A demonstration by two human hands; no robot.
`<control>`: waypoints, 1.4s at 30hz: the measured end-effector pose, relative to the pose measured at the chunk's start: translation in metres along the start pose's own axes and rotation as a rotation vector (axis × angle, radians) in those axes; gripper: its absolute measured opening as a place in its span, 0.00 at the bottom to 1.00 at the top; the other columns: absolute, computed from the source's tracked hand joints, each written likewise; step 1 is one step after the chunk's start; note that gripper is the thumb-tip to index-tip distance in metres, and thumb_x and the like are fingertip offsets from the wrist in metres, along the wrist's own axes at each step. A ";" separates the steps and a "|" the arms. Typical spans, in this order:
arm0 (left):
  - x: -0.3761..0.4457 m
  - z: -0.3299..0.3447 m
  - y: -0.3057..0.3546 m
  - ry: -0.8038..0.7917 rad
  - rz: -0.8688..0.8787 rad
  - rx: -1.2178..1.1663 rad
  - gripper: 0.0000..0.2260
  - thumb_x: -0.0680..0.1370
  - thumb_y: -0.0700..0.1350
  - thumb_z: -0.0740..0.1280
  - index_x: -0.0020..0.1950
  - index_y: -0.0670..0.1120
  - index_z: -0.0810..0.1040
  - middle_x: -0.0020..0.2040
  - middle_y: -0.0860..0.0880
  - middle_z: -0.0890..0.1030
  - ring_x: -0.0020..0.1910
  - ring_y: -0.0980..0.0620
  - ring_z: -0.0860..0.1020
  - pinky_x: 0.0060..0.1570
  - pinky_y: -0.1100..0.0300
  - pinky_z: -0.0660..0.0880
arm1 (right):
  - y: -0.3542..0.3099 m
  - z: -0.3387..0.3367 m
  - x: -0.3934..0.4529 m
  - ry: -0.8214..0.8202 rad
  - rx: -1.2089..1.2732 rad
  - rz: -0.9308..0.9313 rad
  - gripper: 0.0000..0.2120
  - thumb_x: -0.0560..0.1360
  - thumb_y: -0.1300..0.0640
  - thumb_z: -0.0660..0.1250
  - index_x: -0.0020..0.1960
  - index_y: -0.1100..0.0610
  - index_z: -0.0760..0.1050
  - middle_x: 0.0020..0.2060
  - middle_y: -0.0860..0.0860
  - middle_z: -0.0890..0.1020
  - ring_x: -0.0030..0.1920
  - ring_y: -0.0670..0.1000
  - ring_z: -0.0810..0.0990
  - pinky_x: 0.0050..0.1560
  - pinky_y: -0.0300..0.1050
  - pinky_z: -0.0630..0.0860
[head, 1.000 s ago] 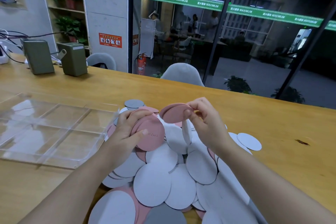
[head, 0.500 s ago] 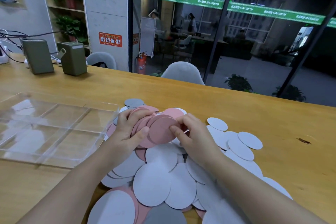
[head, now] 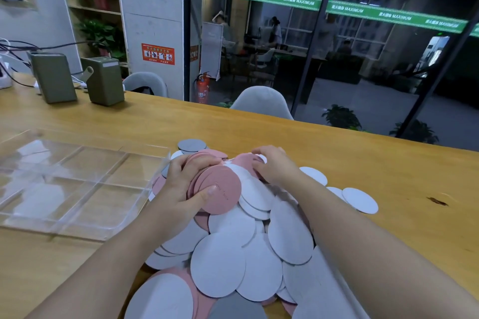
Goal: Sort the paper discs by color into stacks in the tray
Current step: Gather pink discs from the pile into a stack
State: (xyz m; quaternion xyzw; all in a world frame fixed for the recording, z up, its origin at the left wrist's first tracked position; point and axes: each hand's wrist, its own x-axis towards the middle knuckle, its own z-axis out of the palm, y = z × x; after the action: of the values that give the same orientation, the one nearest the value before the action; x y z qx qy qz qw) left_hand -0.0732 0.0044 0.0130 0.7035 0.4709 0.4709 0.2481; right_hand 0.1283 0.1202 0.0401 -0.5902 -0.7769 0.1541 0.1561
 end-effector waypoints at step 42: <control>0.000 0.001 -0.004 0.024 0.021 0.004 0.20 0.65 0.63 0.61 0.58 0.71 0.68 0.66 0.54 0.66 0.64 0.73 0.59 0.53 0.86 0.55 | 0.003 -0.027 -0.087 0.263 0.703 -0.291 0.09 0.77 0.64 0.63 0.48 0.50 0.73 0.39 0.46 0.79 0.37 0.43 0.77 0.38 0.34 0.72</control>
State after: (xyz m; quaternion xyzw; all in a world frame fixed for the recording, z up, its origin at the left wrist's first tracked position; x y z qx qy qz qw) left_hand -0.0743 0.0063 0.0096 0.7033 0.4672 0.4810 0.2361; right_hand 0.1647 0.0383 0.0576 -0.3995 -0.7256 0.3101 0.4667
